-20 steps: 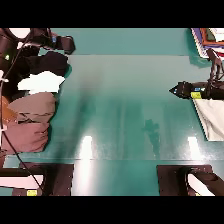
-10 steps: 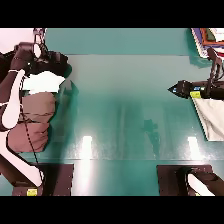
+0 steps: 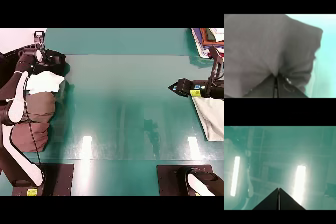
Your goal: Fold the shirts.
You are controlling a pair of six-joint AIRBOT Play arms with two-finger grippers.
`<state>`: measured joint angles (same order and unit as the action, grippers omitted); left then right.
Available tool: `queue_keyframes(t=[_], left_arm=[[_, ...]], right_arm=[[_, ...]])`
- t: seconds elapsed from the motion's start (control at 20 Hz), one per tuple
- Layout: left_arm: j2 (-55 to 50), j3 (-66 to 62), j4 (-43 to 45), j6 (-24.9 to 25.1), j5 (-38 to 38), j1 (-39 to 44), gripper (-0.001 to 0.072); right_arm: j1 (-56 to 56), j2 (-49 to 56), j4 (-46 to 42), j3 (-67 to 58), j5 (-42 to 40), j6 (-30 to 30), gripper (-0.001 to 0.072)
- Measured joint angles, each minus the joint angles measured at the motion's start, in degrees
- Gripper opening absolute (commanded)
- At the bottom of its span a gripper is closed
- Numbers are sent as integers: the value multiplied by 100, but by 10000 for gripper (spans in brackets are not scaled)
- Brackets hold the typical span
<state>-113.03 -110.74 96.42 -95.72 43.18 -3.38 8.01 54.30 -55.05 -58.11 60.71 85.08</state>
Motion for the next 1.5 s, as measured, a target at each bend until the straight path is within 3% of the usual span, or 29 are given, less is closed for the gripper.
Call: queue_keyframes(t=[0.15, 0.45, 0.65, 0.9, 0.95, 1.05, 1.25, 1.5], left_arm=[[341, -654, -177, 0, 570, 15, 22], [2640, -931, -413, 404, 1244, 634, 22], [3869, -584, -463, 520, 1766, 1585, 22], [3932, 101, -485, 260, 2535, 3340, 24], [3814, 306, -501, 208, 2599, 3679, 52], [3519, 713, -726, 149, 2474, 4308, 538], [3032, 1117, -953, 129, 2061, 4878, 545], [2859, 1375, -614, 151, 2323, 3823, 546]], right_arm=[[-37, 55, -13, -389, -22, 0, 13], [-389, 337, -37, -2070, -48, -144, 13], [-590, 407, -48, -2927, 24, -273, 14], [-662, 428, -48, -3541, 466, -315, 13], [-667, 428, -50, -3624, 588, -317, 14], [-673, 424, -46, -3740, 820, -321, 13], [-675, 374, -50, -3829, 1167, -326, 13], [-678, 334, -46, -3856, 1357, -328, 13]])
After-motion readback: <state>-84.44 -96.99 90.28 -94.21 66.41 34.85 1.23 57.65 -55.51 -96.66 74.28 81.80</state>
